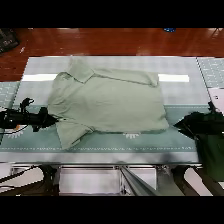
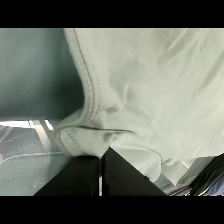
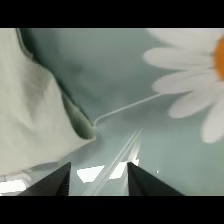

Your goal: Fold the shirts.

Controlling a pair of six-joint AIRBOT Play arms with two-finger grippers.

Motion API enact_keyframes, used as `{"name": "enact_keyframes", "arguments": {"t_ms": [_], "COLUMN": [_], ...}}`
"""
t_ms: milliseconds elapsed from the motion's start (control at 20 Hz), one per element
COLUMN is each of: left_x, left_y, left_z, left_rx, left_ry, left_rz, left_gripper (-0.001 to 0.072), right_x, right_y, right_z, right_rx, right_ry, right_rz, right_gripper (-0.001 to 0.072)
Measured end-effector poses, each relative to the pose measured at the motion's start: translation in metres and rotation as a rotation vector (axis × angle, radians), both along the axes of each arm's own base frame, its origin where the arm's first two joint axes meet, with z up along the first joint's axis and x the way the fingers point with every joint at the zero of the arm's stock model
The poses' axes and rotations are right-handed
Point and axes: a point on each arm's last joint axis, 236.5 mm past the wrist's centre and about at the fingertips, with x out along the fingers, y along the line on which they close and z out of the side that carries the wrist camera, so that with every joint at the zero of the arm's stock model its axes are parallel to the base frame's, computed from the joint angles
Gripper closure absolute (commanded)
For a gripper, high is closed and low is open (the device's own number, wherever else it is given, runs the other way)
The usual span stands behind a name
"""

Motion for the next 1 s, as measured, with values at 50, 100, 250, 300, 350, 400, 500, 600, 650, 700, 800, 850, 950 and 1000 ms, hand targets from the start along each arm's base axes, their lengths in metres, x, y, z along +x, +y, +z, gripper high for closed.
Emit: {"name": "enact_keyframes", "arguments": {"t_ms": [50, 100, 250, 300, 350, 400, 500, 600, 650, 700, 800, 850, 950, 1000], "left_x": [0.000, 0.001, 0.001, 0.001, 0.000, 0.000, -0.001, 0.004, 0.010, 0.020, 0.051, 0.070, 0.107, 0.121], "left_y": [-0.001, 0.000, -0.001, -0.002, -0.002, -0.003, -0.005, -0.008, -0.009, -0.012, -0.017, -0.018, -0.015, -0.011], "left_z": [0.001, 0.002, 0.003, 0.003, 0.004, 0.004, 0.006, 0.011, 0.017, 0.029, 0.070, 0.100, 0.179, 0.224], "left_rx": [-0.003, -0.003, -0.007, -0.010, -0.012, -0.016, -0.026, -0.047, -0.059, -0.089, -0.156, -0.189, -0.229, -0.219], "left_ry": [-0.003, -0.006, -0.008, -0.008, -0.007, -0.007, -0.006, -0.026, -0.051, -0.089, -0.230, -0.327, -0.570, -0.704], "left_rz": [-0.005, -0.007, -0.012, -0.013, -0.016, -0.018, -0.021, -0.016, -0.010, -0.003, 0.028, 0.049, 0.087, 0.099], "left_gripper": [0.0690, 0.0690, 0.0690, 0.0690, 0.0690, 0.0690, 0.0690, 0.0690, 0.0690, 0.0690, 0.0690, 0.0691, 0.0691, 0.0691], "right_x": [0.001, 0.006, 0.017, 0.021, 0.025, 0.032, 0.049, 0.072, 0.085, 0.100, 0.134, 0.153, 0.186, 0.196], "right_y": [0.008, 0.016, 0.036, 0.043, 0.050, 0.055, 0.059, 0.067, 0.070, 0.072, 0.073, 0.071, 0.063, 0.059], "right_z": [-0.004, -0.008, -0.021, -0.025, -0.027, -0.030, -0.031, -0.018, -0.006, 0.011, 0.059, 0.093, 0.174, 0.217], "right_rx": [0.020, 0.041, 0.086, 0.107, 0.123, 0.129, 0.111, 0.110, 0.106, 0.105, 0.082, 0.057, -0.020, -0.068], "right_ry": [0.008, 0.008, 0.015, 0.019, 0.017, 0.007, -0.038, -0.109, -0.150, -0.197, -0.320, -0.401, -0.577, -0.669], "right_rz": [0.014, 0.022, 0.030, 0.029, 0.026, 0.020, 0.026, 0.061, 0.093, 0.121, 0.179, 0.208, 0.245, 0.261], "right_gripper": [0.0303, 0.0304, 0.0304, 0.0324, 0.0413, 0.0501, 0.0692, 0.0692, 0.0692, 0.0692, 0.0693, 0.0693, 0.0693, 0.0693]}}
